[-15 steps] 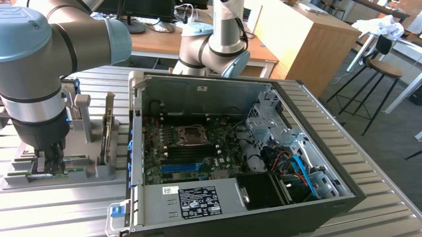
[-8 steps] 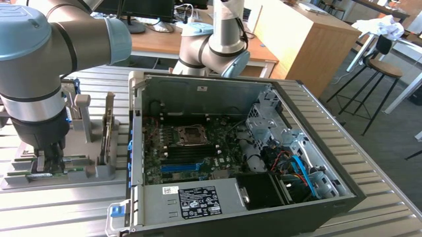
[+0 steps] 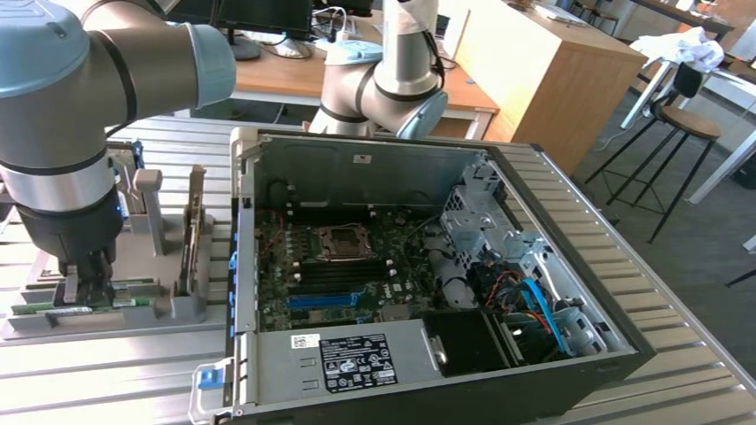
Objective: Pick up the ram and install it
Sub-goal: 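Pick up the ram and move it above insertion slot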
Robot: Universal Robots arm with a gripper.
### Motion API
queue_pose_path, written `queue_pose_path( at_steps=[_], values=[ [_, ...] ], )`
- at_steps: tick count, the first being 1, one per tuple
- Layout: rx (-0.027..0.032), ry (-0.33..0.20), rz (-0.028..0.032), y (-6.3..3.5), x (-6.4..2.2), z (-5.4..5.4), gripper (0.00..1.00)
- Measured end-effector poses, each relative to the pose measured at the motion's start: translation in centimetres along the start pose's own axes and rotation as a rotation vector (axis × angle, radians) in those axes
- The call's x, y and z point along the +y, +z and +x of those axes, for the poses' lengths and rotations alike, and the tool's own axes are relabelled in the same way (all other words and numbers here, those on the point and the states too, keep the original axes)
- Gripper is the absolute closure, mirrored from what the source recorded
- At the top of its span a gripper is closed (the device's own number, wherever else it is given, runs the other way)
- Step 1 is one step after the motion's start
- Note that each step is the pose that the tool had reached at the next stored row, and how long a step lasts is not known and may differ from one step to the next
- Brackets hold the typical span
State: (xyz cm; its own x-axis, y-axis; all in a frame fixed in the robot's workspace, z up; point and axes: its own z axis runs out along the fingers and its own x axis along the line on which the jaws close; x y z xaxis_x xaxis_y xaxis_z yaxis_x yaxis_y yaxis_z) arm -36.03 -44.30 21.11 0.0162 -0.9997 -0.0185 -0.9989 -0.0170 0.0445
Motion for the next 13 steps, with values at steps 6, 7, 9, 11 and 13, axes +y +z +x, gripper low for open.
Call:
queue_pose_path(
  at_steps=[6, 7, 9, 11, 13],
  values=[
    [0.0, 0.0, 0.0, -0.8, 0.04, 0.0, 0.89],
    [0.0, 0.0, 0.0, -0.98, 0.05, 0.0, 0.89],
    [0.0, 0.0, 0.0, -1.33, 0.06, 0.0, 0.89],
    [0.0, 0.0, 0.0, -1.7, 0.07, 0.0, 0.89],
    [0.0, 0.0, 0.0, -2.09, 0.09, 0.0, 0.89]
  ],
)
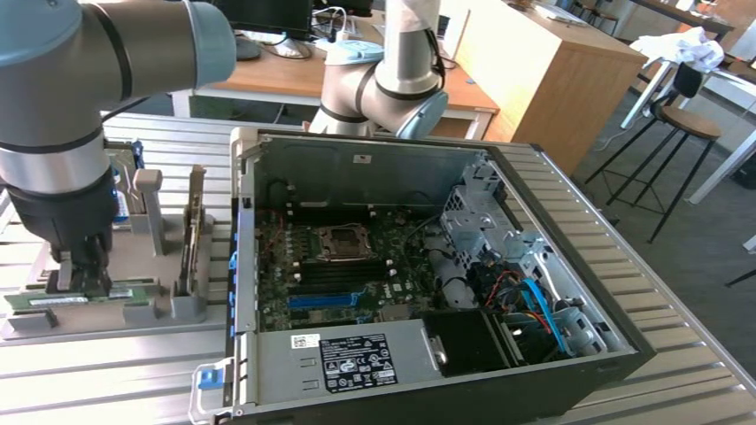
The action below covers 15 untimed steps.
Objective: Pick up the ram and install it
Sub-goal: 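Pick up the ram and move it above insertion slot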
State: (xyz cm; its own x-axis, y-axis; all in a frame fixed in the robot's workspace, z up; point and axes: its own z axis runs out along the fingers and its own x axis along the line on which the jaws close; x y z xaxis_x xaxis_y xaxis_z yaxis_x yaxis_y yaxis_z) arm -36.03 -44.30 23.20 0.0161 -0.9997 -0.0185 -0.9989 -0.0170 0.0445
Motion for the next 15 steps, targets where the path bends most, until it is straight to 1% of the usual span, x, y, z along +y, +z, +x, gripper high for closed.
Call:
queue_pose_path(
  at_steps=[15],
  values=[
    [0.0, 0.0, 0.0, -2.27, 0.1, 0.0, 0.89]
  ],
)
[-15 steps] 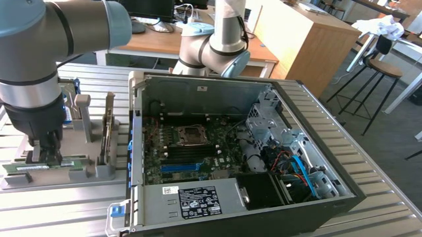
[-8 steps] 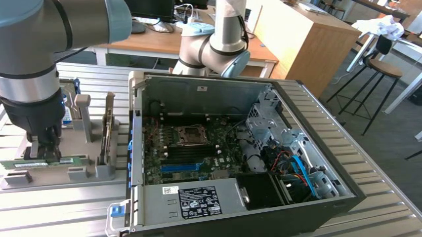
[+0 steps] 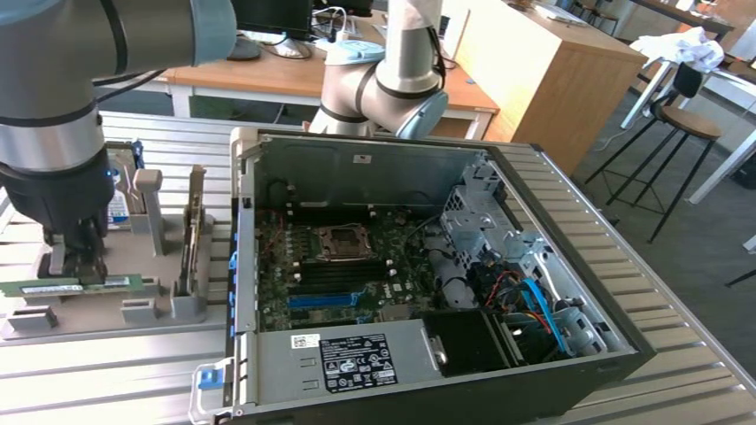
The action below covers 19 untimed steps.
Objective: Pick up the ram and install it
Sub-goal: 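Pick up the ram and move it above insertion slot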
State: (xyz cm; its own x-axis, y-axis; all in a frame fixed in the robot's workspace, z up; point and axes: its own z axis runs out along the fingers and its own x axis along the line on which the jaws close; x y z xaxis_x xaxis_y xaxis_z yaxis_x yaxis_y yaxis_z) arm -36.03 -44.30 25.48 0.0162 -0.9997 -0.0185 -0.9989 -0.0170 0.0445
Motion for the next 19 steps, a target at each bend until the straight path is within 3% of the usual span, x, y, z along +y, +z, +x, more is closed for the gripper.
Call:
queue_pose_path(
  at_steps=[19],
  values=[
    [0.0, 0.0, 0.0, -2.03, 0.09, 0.0, 0.89]
  ],
)
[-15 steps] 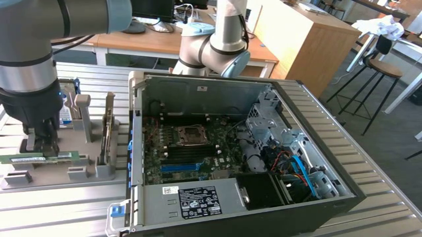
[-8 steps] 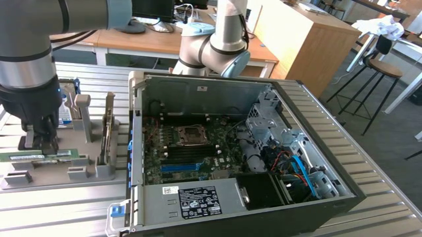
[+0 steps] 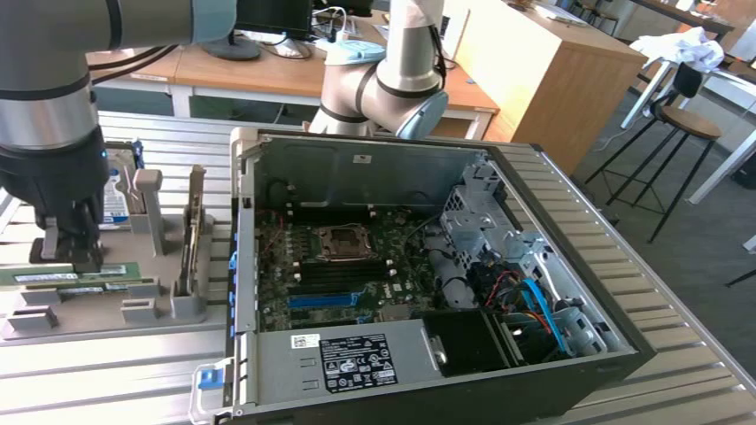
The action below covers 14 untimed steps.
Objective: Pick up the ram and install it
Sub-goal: 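Pick up the ram and move it above insertion slot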
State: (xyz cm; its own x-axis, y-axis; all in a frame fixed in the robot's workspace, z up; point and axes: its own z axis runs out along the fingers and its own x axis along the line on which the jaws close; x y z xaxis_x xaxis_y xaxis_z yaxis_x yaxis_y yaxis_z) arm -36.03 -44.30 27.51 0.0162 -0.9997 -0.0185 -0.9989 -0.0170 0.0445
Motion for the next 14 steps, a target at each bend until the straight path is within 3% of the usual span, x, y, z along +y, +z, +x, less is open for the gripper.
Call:
queue_pose_path(
  at_steps=[14],
  values=[
    [0.0, 0.0, 0.0, -1.13, 0.04, 0.0, 0.89]
  ],
)
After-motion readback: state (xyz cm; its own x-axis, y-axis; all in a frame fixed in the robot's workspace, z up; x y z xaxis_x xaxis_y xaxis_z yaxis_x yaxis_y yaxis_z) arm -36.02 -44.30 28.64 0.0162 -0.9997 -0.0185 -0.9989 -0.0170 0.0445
